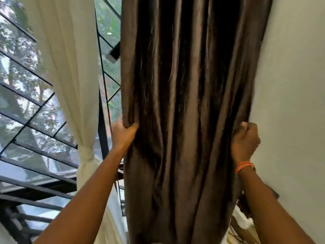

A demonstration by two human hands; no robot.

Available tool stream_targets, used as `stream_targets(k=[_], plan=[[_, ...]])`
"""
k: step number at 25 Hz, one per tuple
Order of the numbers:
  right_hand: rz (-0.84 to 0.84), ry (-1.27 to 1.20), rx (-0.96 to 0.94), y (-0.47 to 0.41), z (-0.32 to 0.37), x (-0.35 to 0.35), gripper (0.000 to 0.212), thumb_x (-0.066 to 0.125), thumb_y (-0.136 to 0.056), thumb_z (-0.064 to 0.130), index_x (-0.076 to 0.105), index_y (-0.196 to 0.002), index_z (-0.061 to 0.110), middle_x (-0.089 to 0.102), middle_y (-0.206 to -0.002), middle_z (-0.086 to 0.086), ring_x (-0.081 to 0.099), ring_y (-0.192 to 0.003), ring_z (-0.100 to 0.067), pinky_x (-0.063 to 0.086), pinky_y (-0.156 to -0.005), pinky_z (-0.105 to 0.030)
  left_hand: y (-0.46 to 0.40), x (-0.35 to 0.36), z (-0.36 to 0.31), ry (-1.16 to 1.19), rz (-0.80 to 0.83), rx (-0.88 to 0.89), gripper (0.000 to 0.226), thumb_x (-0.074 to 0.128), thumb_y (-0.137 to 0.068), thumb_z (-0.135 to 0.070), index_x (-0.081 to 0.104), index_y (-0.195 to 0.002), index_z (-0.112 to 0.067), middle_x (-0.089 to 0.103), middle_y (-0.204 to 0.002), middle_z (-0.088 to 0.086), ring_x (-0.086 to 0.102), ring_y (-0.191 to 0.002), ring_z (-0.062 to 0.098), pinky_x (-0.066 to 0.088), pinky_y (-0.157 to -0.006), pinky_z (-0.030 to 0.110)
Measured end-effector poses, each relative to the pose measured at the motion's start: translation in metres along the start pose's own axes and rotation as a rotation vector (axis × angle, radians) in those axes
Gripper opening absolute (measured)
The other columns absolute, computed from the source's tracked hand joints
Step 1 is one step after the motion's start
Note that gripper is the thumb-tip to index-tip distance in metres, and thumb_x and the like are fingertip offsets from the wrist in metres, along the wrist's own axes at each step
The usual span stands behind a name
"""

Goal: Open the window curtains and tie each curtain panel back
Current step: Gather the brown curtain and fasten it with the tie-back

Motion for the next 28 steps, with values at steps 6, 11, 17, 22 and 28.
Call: stream_targets(k=[6, 11, 17, 22, 28], plan=[[0.393, 0.095, -0.345, 0.082, 0.034, 0.032, 0.03, 0.047, -0.101, 0.037, 0.055, -0.089, 0.011, 0.064, -0.072, -0.013, 0.061, -0.07, -0.037, 0.04, -0.059, -0.038, 0.016, 0.001, 0.004, -0.106, 0.182, -0.106, 0.03, 0.068, -0.073, -0.018, 0.07, -0.102, -0.012, 0.07, -0.093, 0.01, 0.066, -0.086, 0.027, 0.054, -0.078, 0.037], [-0.092, 0.189, 0.11, 0.034, -0.016, -0.054, 0.026, 0.044, -0.101, 0.019, 0.06, -0.103, -0.001, 0.064, -0.098, -0.032, 0.06, -0.088, -0.049, 0.042, -0.071, -0.046, 0.023, -0.052, 0.006, -0.149, -0.135, 0.003, 0.042, 0.07, -0.084, -0.023, 0.05, -0.113, 0.0, 0.058, -0.111, 0.02, 0.058, -0.103, 0.035, 0.045, -0.08, 0.035], [0.422, 0.146, -0.409, 0.108, 0.03, 0.029, 0.023, 0.039, -0.092, 0.019, 0.059, -0.097, 0.008, 0.068, -0.089, -0.016, 0.064, -0.079, -0.036, 0.04, -0.063, -0.033, 0.033, -0.014, 0.007, -0.093, 0.047, 0.02, 0.071, 0.078, -0.078, -0.04, 0.04, -0.124, -0.001, 0.043, -0.122, 0.015, 0.051, -0.107, 0.026, 0.043, -0.09, 0.031], [0.171, 0.188, 0.162, 0.044, -0.036, -0.015, 0.025, 0.047, -0.099, 0.019, 0.053, -0.118, 0.004, 0.064, -0.109, -0.032, 0.06, -0.097, -0.048, 0.045, -0.078, -0.044, 0.036, -0.011, 0.015, -0.094, 0.06, -0.101, 0.104, 0.067, -0.079, -0.062, 0.014, -0.147, -0.003, 0.016, -0.152, 0.014, 0.03, -0.139, 0.033, 0.03, -0.112, 0.04], [0.254, -0.042, 0.085, 0.039, -0.002, 0.032, 0.041, 0.053, -0.095, 0.01, 0.038, -0.133, 0.011, 0.064, -0.117, -0.022, 0.062, -0.105, -0.04, 0.047, -0.087, -0.041, 0.021, 0.01, -0.046, -0.161, -0.073, 0.233, 0.087, 0.074, -0.076, -0.053, 0.024, -0.138, -0.017, 0.026, -0.137, 0.005, 0.053, -0.111, 0.03, 0.054, -0.089, 0.043]])
Point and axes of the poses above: each hand's wrist, its own y-axis away from the middle knuckle, its own x-axis out of the palm, z = x × y, the point moved 9 cm from there along -y, towards the middle knuckle
